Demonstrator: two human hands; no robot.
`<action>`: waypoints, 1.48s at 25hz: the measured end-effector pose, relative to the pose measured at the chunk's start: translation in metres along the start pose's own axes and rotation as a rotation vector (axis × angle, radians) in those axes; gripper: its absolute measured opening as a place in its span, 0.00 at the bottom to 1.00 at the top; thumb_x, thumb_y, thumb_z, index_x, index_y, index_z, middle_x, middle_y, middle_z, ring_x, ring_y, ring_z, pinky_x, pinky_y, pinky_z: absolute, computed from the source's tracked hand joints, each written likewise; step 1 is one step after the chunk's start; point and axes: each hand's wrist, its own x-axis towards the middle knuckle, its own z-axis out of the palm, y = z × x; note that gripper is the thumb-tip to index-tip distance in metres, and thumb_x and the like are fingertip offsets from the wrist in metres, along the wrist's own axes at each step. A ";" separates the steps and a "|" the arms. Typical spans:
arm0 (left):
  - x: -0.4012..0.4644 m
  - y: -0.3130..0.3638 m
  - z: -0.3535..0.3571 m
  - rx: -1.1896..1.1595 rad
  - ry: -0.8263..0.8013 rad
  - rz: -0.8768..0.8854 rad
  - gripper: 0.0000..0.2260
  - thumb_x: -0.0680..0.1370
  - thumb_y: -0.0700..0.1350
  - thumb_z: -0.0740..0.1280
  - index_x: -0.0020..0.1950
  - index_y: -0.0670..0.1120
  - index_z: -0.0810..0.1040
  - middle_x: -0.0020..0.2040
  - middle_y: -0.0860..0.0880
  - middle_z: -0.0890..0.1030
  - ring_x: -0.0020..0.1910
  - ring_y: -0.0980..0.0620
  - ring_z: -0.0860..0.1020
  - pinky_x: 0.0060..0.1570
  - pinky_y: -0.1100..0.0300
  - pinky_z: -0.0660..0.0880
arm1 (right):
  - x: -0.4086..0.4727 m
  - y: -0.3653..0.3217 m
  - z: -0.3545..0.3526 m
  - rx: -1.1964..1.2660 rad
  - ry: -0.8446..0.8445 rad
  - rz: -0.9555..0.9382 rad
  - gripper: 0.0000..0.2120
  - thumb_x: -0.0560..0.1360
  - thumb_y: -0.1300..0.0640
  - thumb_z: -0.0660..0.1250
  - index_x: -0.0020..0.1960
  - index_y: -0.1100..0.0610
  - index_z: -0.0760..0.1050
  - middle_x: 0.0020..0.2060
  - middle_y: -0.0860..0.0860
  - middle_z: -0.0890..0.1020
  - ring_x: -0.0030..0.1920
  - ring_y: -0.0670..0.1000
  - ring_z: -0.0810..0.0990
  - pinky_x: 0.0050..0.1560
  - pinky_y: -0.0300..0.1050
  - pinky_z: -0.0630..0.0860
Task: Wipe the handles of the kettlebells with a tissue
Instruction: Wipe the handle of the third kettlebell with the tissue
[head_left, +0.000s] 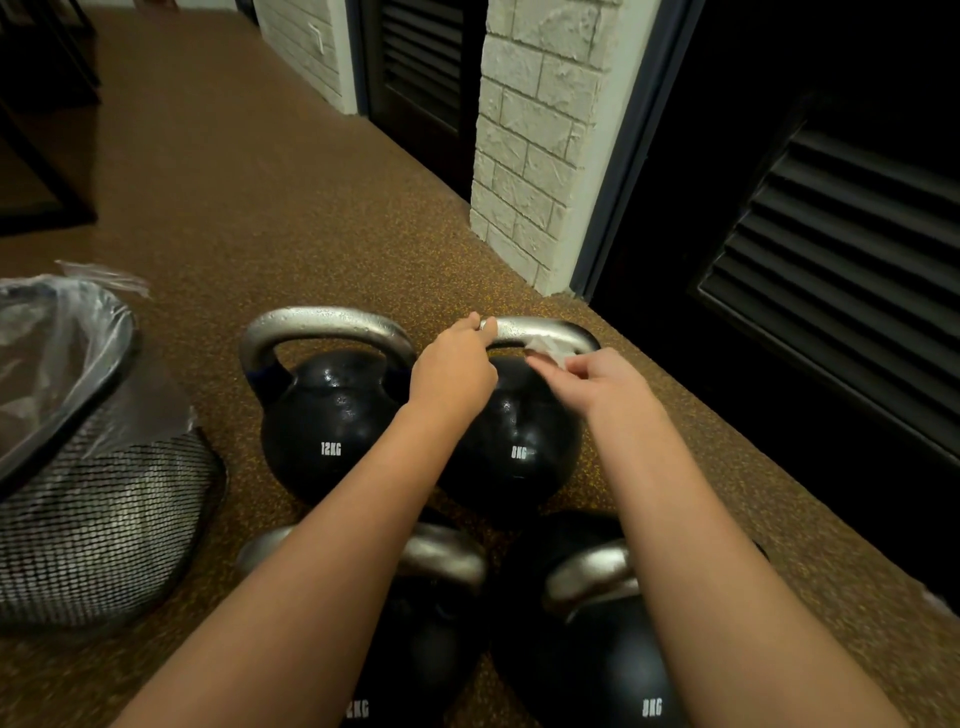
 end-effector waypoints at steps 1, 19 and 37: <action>0.000 0.000 0.000 0.001 0.002 -0.001 0.25 0.76 0.34 0.56 0.73 0.48 0.64 0.75 0.48 0.61 0.71 0.46 0.62 0.68 0.52 0.64 | -0.005 0.006 0.000 0.066 -0.010 -0.099 0.20 0.75 0.43 0.63 0.33 0.56 0.70 0.32 0.50 0.72 0.44 0.51 0.75 0.48 0.42 0.72; 0.001 -0.002 0.005 -0.008 0.023 -0.022 0.26 0.77 0.35 0.56 0.74 0.50 0.63 0.75 0.50 0.60 0.72 0.47 0.63 0.68 0.53 0.64 | 0.044 0.012 0.022 -0.316 0.465 -0.164 0.24 0.77 0.67 0.56 0.72 0.59 0.60 0.66 0.57 0.69 0.65 0.58 0.69 0.65 0.50 0.67; 0.003 -0.006 0.007 -0.031 0.027 -0.007 0.27 0.76 0.34 0.54 0.73 0.51 0.64 0.75 0.51 0.61 0.71 0.47 0.63 0.68 0.52 0.64 | 0.029 0.013 -0.008 -0.458 0.279 -0.410 0.24 0.74 0.70 0.60 0.67 0.56 0.66 0.57 0.55 0.73 0.54 0.55 0.74 0.57 0.52 0.74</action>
